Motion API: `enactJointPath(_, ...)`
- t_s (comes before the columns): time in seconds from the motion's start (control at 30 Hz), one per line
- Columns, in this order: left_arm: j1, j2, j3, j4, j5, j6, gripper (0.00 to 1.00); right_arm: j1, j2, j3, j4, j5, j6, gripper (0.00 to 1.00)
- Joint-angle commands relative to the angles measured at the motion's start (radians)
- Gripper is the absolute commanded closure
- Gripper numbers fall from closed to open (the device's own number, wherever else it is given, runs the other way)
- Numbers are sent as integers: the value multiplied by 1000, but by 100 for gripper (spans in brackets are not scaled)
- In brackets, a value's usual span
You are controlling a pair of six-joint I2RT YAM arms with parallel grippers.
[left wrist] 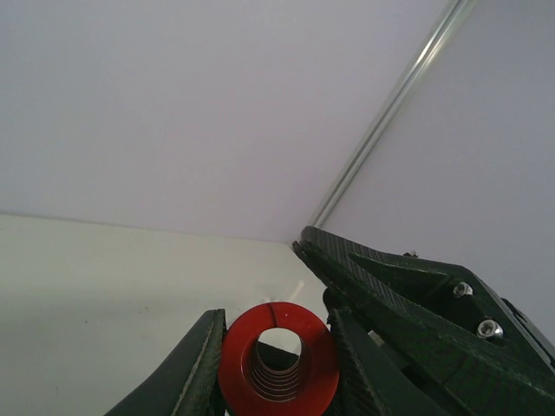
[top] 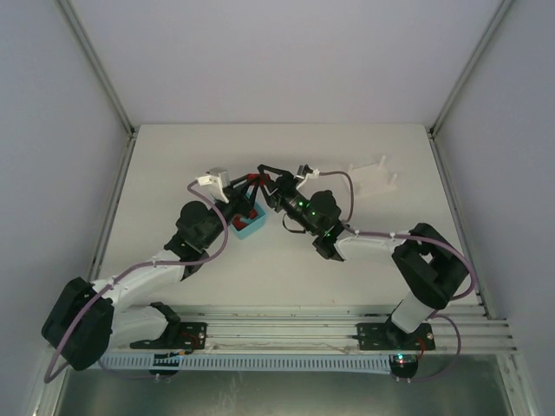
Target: Install the large spring
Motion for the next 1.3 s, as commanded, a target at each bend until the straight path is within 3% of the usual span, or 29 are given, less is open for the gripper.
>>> enactJointPath(0.0, -3, -18, -6, 67, -37, 3, 100, 10, -3, -24, 102, 50, 2, 42)
enactJointPath(0.2, -2, -26, -17, 70, -50, 8, 100, 9, -1, -34, 132, 59, -6, 47)
enactJointPath(0.47, -3, -23, -32, 78, -62, 4, 100, 10, -10, -38, 166, 70, -21, 74)
enactJointPath(0.67, -4, -28, -57, 70, -101, 1, 70, 10, -17, -42, 203, 92, -25, 100)
enactJointPath(0.87, -3, -30, -68, 44, -105, 14, 33, 6, -10, -64, 204, 144, -8, 100)
enactJointPath(1.03, -3, -48, -46, -61, -102, 45, 16, -33, -21, -109, 189, 186, -30, 100)
enactJointPath(1.1, -3, -52, -30, -126, -100, 64, 0, -54, -35, -136, 169, 198, -52, 100)
enactJointPath(1.27, -3, -63, -16, -255, -139, 122, 1, -117, -116, -182, 18, 208, -133, 100)
